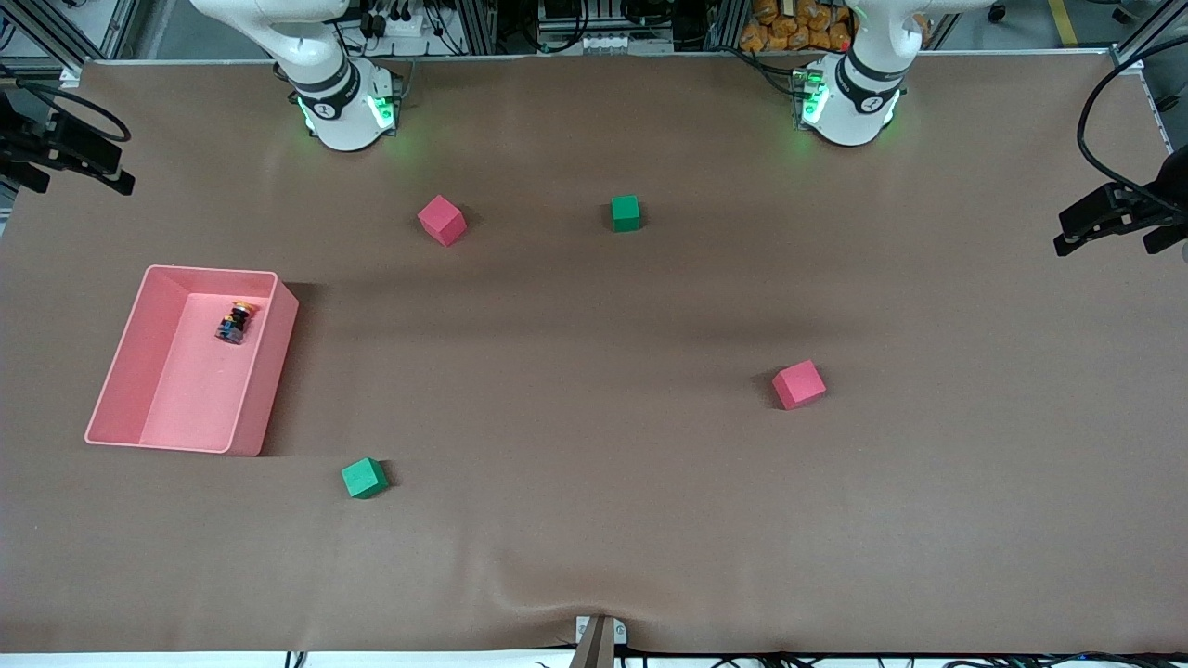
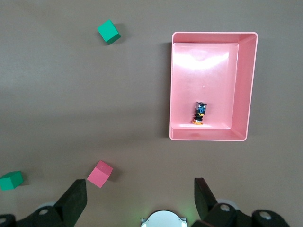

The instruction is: Place and upright button with both arms

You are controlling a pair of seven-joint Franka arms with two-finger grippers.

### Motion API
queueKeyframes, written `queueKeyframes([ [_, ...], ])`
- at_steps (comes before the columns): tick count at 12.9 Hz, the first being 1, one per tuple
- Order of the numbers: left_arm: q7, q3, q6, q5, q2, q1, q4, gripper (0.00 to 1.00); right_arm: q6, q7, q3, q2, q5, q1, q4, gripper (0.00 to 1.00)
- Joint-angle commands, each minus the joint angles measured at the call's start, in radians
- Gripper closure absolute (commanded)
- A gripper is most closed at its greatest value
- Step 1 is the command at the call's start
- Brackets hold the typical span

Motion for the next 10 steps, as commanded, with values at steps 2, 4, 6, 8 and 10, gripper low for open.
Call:
queueKeyframes([
  [2, 0.025, 0.002, -0.003, -0.009, 0.008, 0.003, 0.019, 0.00, 0.003, 0.013, -0.014, 0.001, -0.006, 0.008, 0.006, 0.00],
  [4, 0.026, 0.002, -0.003, -0.008, 0.008, 0.001, 0.019, 0.00, -0.004, 0.010, -0.016, -0.001, -0.006, 0.002, 0.007, 0.00],
  [6, 0.025, 0.002, -0.003, -0.012, 0.008, 0.000, 0.017, 0.00, -0.013, 0.010, -0.016, -0.005, -0.005, 0.001, 0.007, 0.00],
  [8, 0.026, 0.000, -0.004, -0.012, 0.009, 0.004, 0.017, 0.00, -0.010, 0.016, -0.016, -0.002, -0.005, 0.001, 0.006, 0.00],
  [10, 0.023, 0.000, -0.004, -0.014, 0.009, 0.001, 0.016, 0.00, 0.003, 0.014, -0.017, 0.030, -0.009, -0.010, 0.003, 0.00],
])
